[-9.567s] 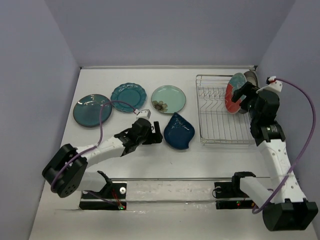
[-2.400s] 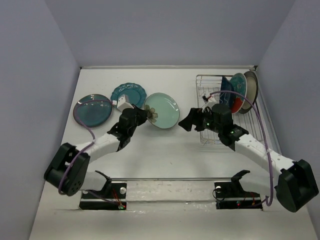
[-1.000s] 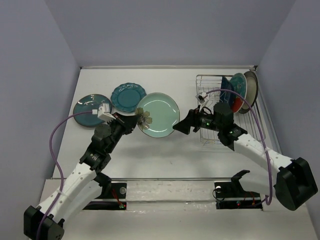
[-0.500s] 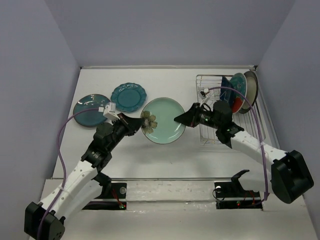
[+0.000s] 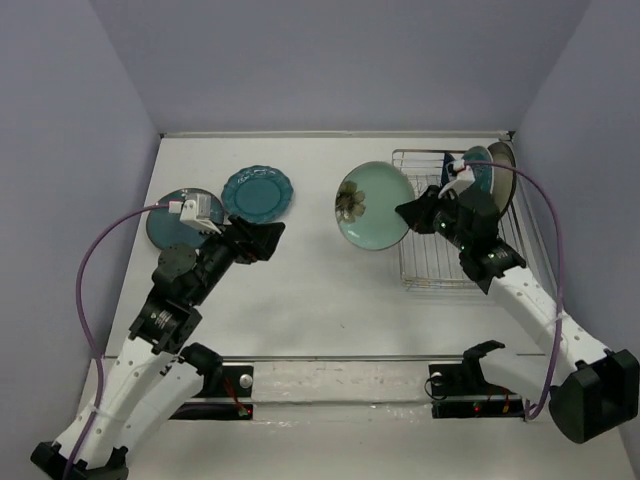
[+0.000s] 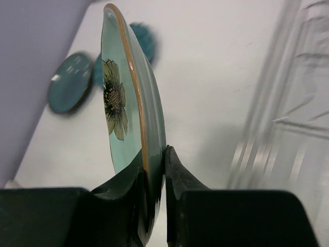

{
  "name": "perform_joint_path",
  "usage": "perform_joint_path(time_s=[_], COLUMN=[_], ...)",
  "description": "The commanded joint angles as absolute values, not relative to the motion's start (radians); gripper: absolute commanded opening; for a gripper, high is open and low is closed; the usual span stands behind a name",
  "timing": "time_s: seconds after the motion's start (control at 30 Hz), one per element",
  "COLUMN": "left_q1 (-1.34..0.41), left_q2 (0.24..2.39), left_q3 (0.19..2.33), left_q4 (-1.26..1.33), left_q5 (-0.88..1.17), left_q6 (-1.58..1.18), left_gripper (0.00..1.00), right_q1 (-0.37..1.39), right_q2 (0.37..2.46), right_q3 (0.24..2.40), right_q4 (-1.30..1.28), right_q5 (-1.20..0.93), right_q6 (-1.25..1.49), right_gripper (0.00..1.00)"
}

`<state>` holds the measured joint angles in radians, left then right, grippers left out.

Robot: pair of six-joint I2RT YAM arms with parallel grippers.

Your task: Load the plates into the dish rack

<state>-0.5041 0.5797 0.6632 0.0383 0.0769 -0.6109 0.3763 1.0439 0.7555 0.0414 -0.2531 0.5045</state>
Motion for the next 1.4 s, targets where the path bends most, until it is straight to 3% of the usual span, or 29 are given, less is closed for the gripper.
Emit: perform_joint_path(time_s=[0.0, 0.17, 0.43, 0.73, 1.37], left_q1=[-0.508, -0.506, -0.506, -0.506, -0.506], left_q2=[0.535, 0.503, 0.482, 0.403, 0.416], left_q3=[0.730, 0.718, 0.686, 0.669, 0.669], left_q4=[-0.133, -0.213, -0.201, -0.189, -0.190], left_q5=[0.040, -0.031, 0.051, 0.071, 0.071], left_q6=[-0.453, -0.382, -0.367, -0.361, -0.360], left_gripper=[0.99, 0.99, 0.99, 0.99, 0.99], right_q1=[0.318, 0.318, 0.318, 0.318, 0.318], right_q2=[0.957, 0.968, 1.173, 1.269, 1.468], right_q3=[0.940, 1.002, 1.144, 1.278, 1.186], right_q4=[0.014, -0.021, -0.025, -0.052, -0.040], right_q5=[0.116, 0.376, 0.676, 0.764, 0.669], right_q6=[0.313, 0.195, 0.011, -0.150, -0.060], right_gripper=[0.07, 0.07, 0.07, 0.07, 0.07])
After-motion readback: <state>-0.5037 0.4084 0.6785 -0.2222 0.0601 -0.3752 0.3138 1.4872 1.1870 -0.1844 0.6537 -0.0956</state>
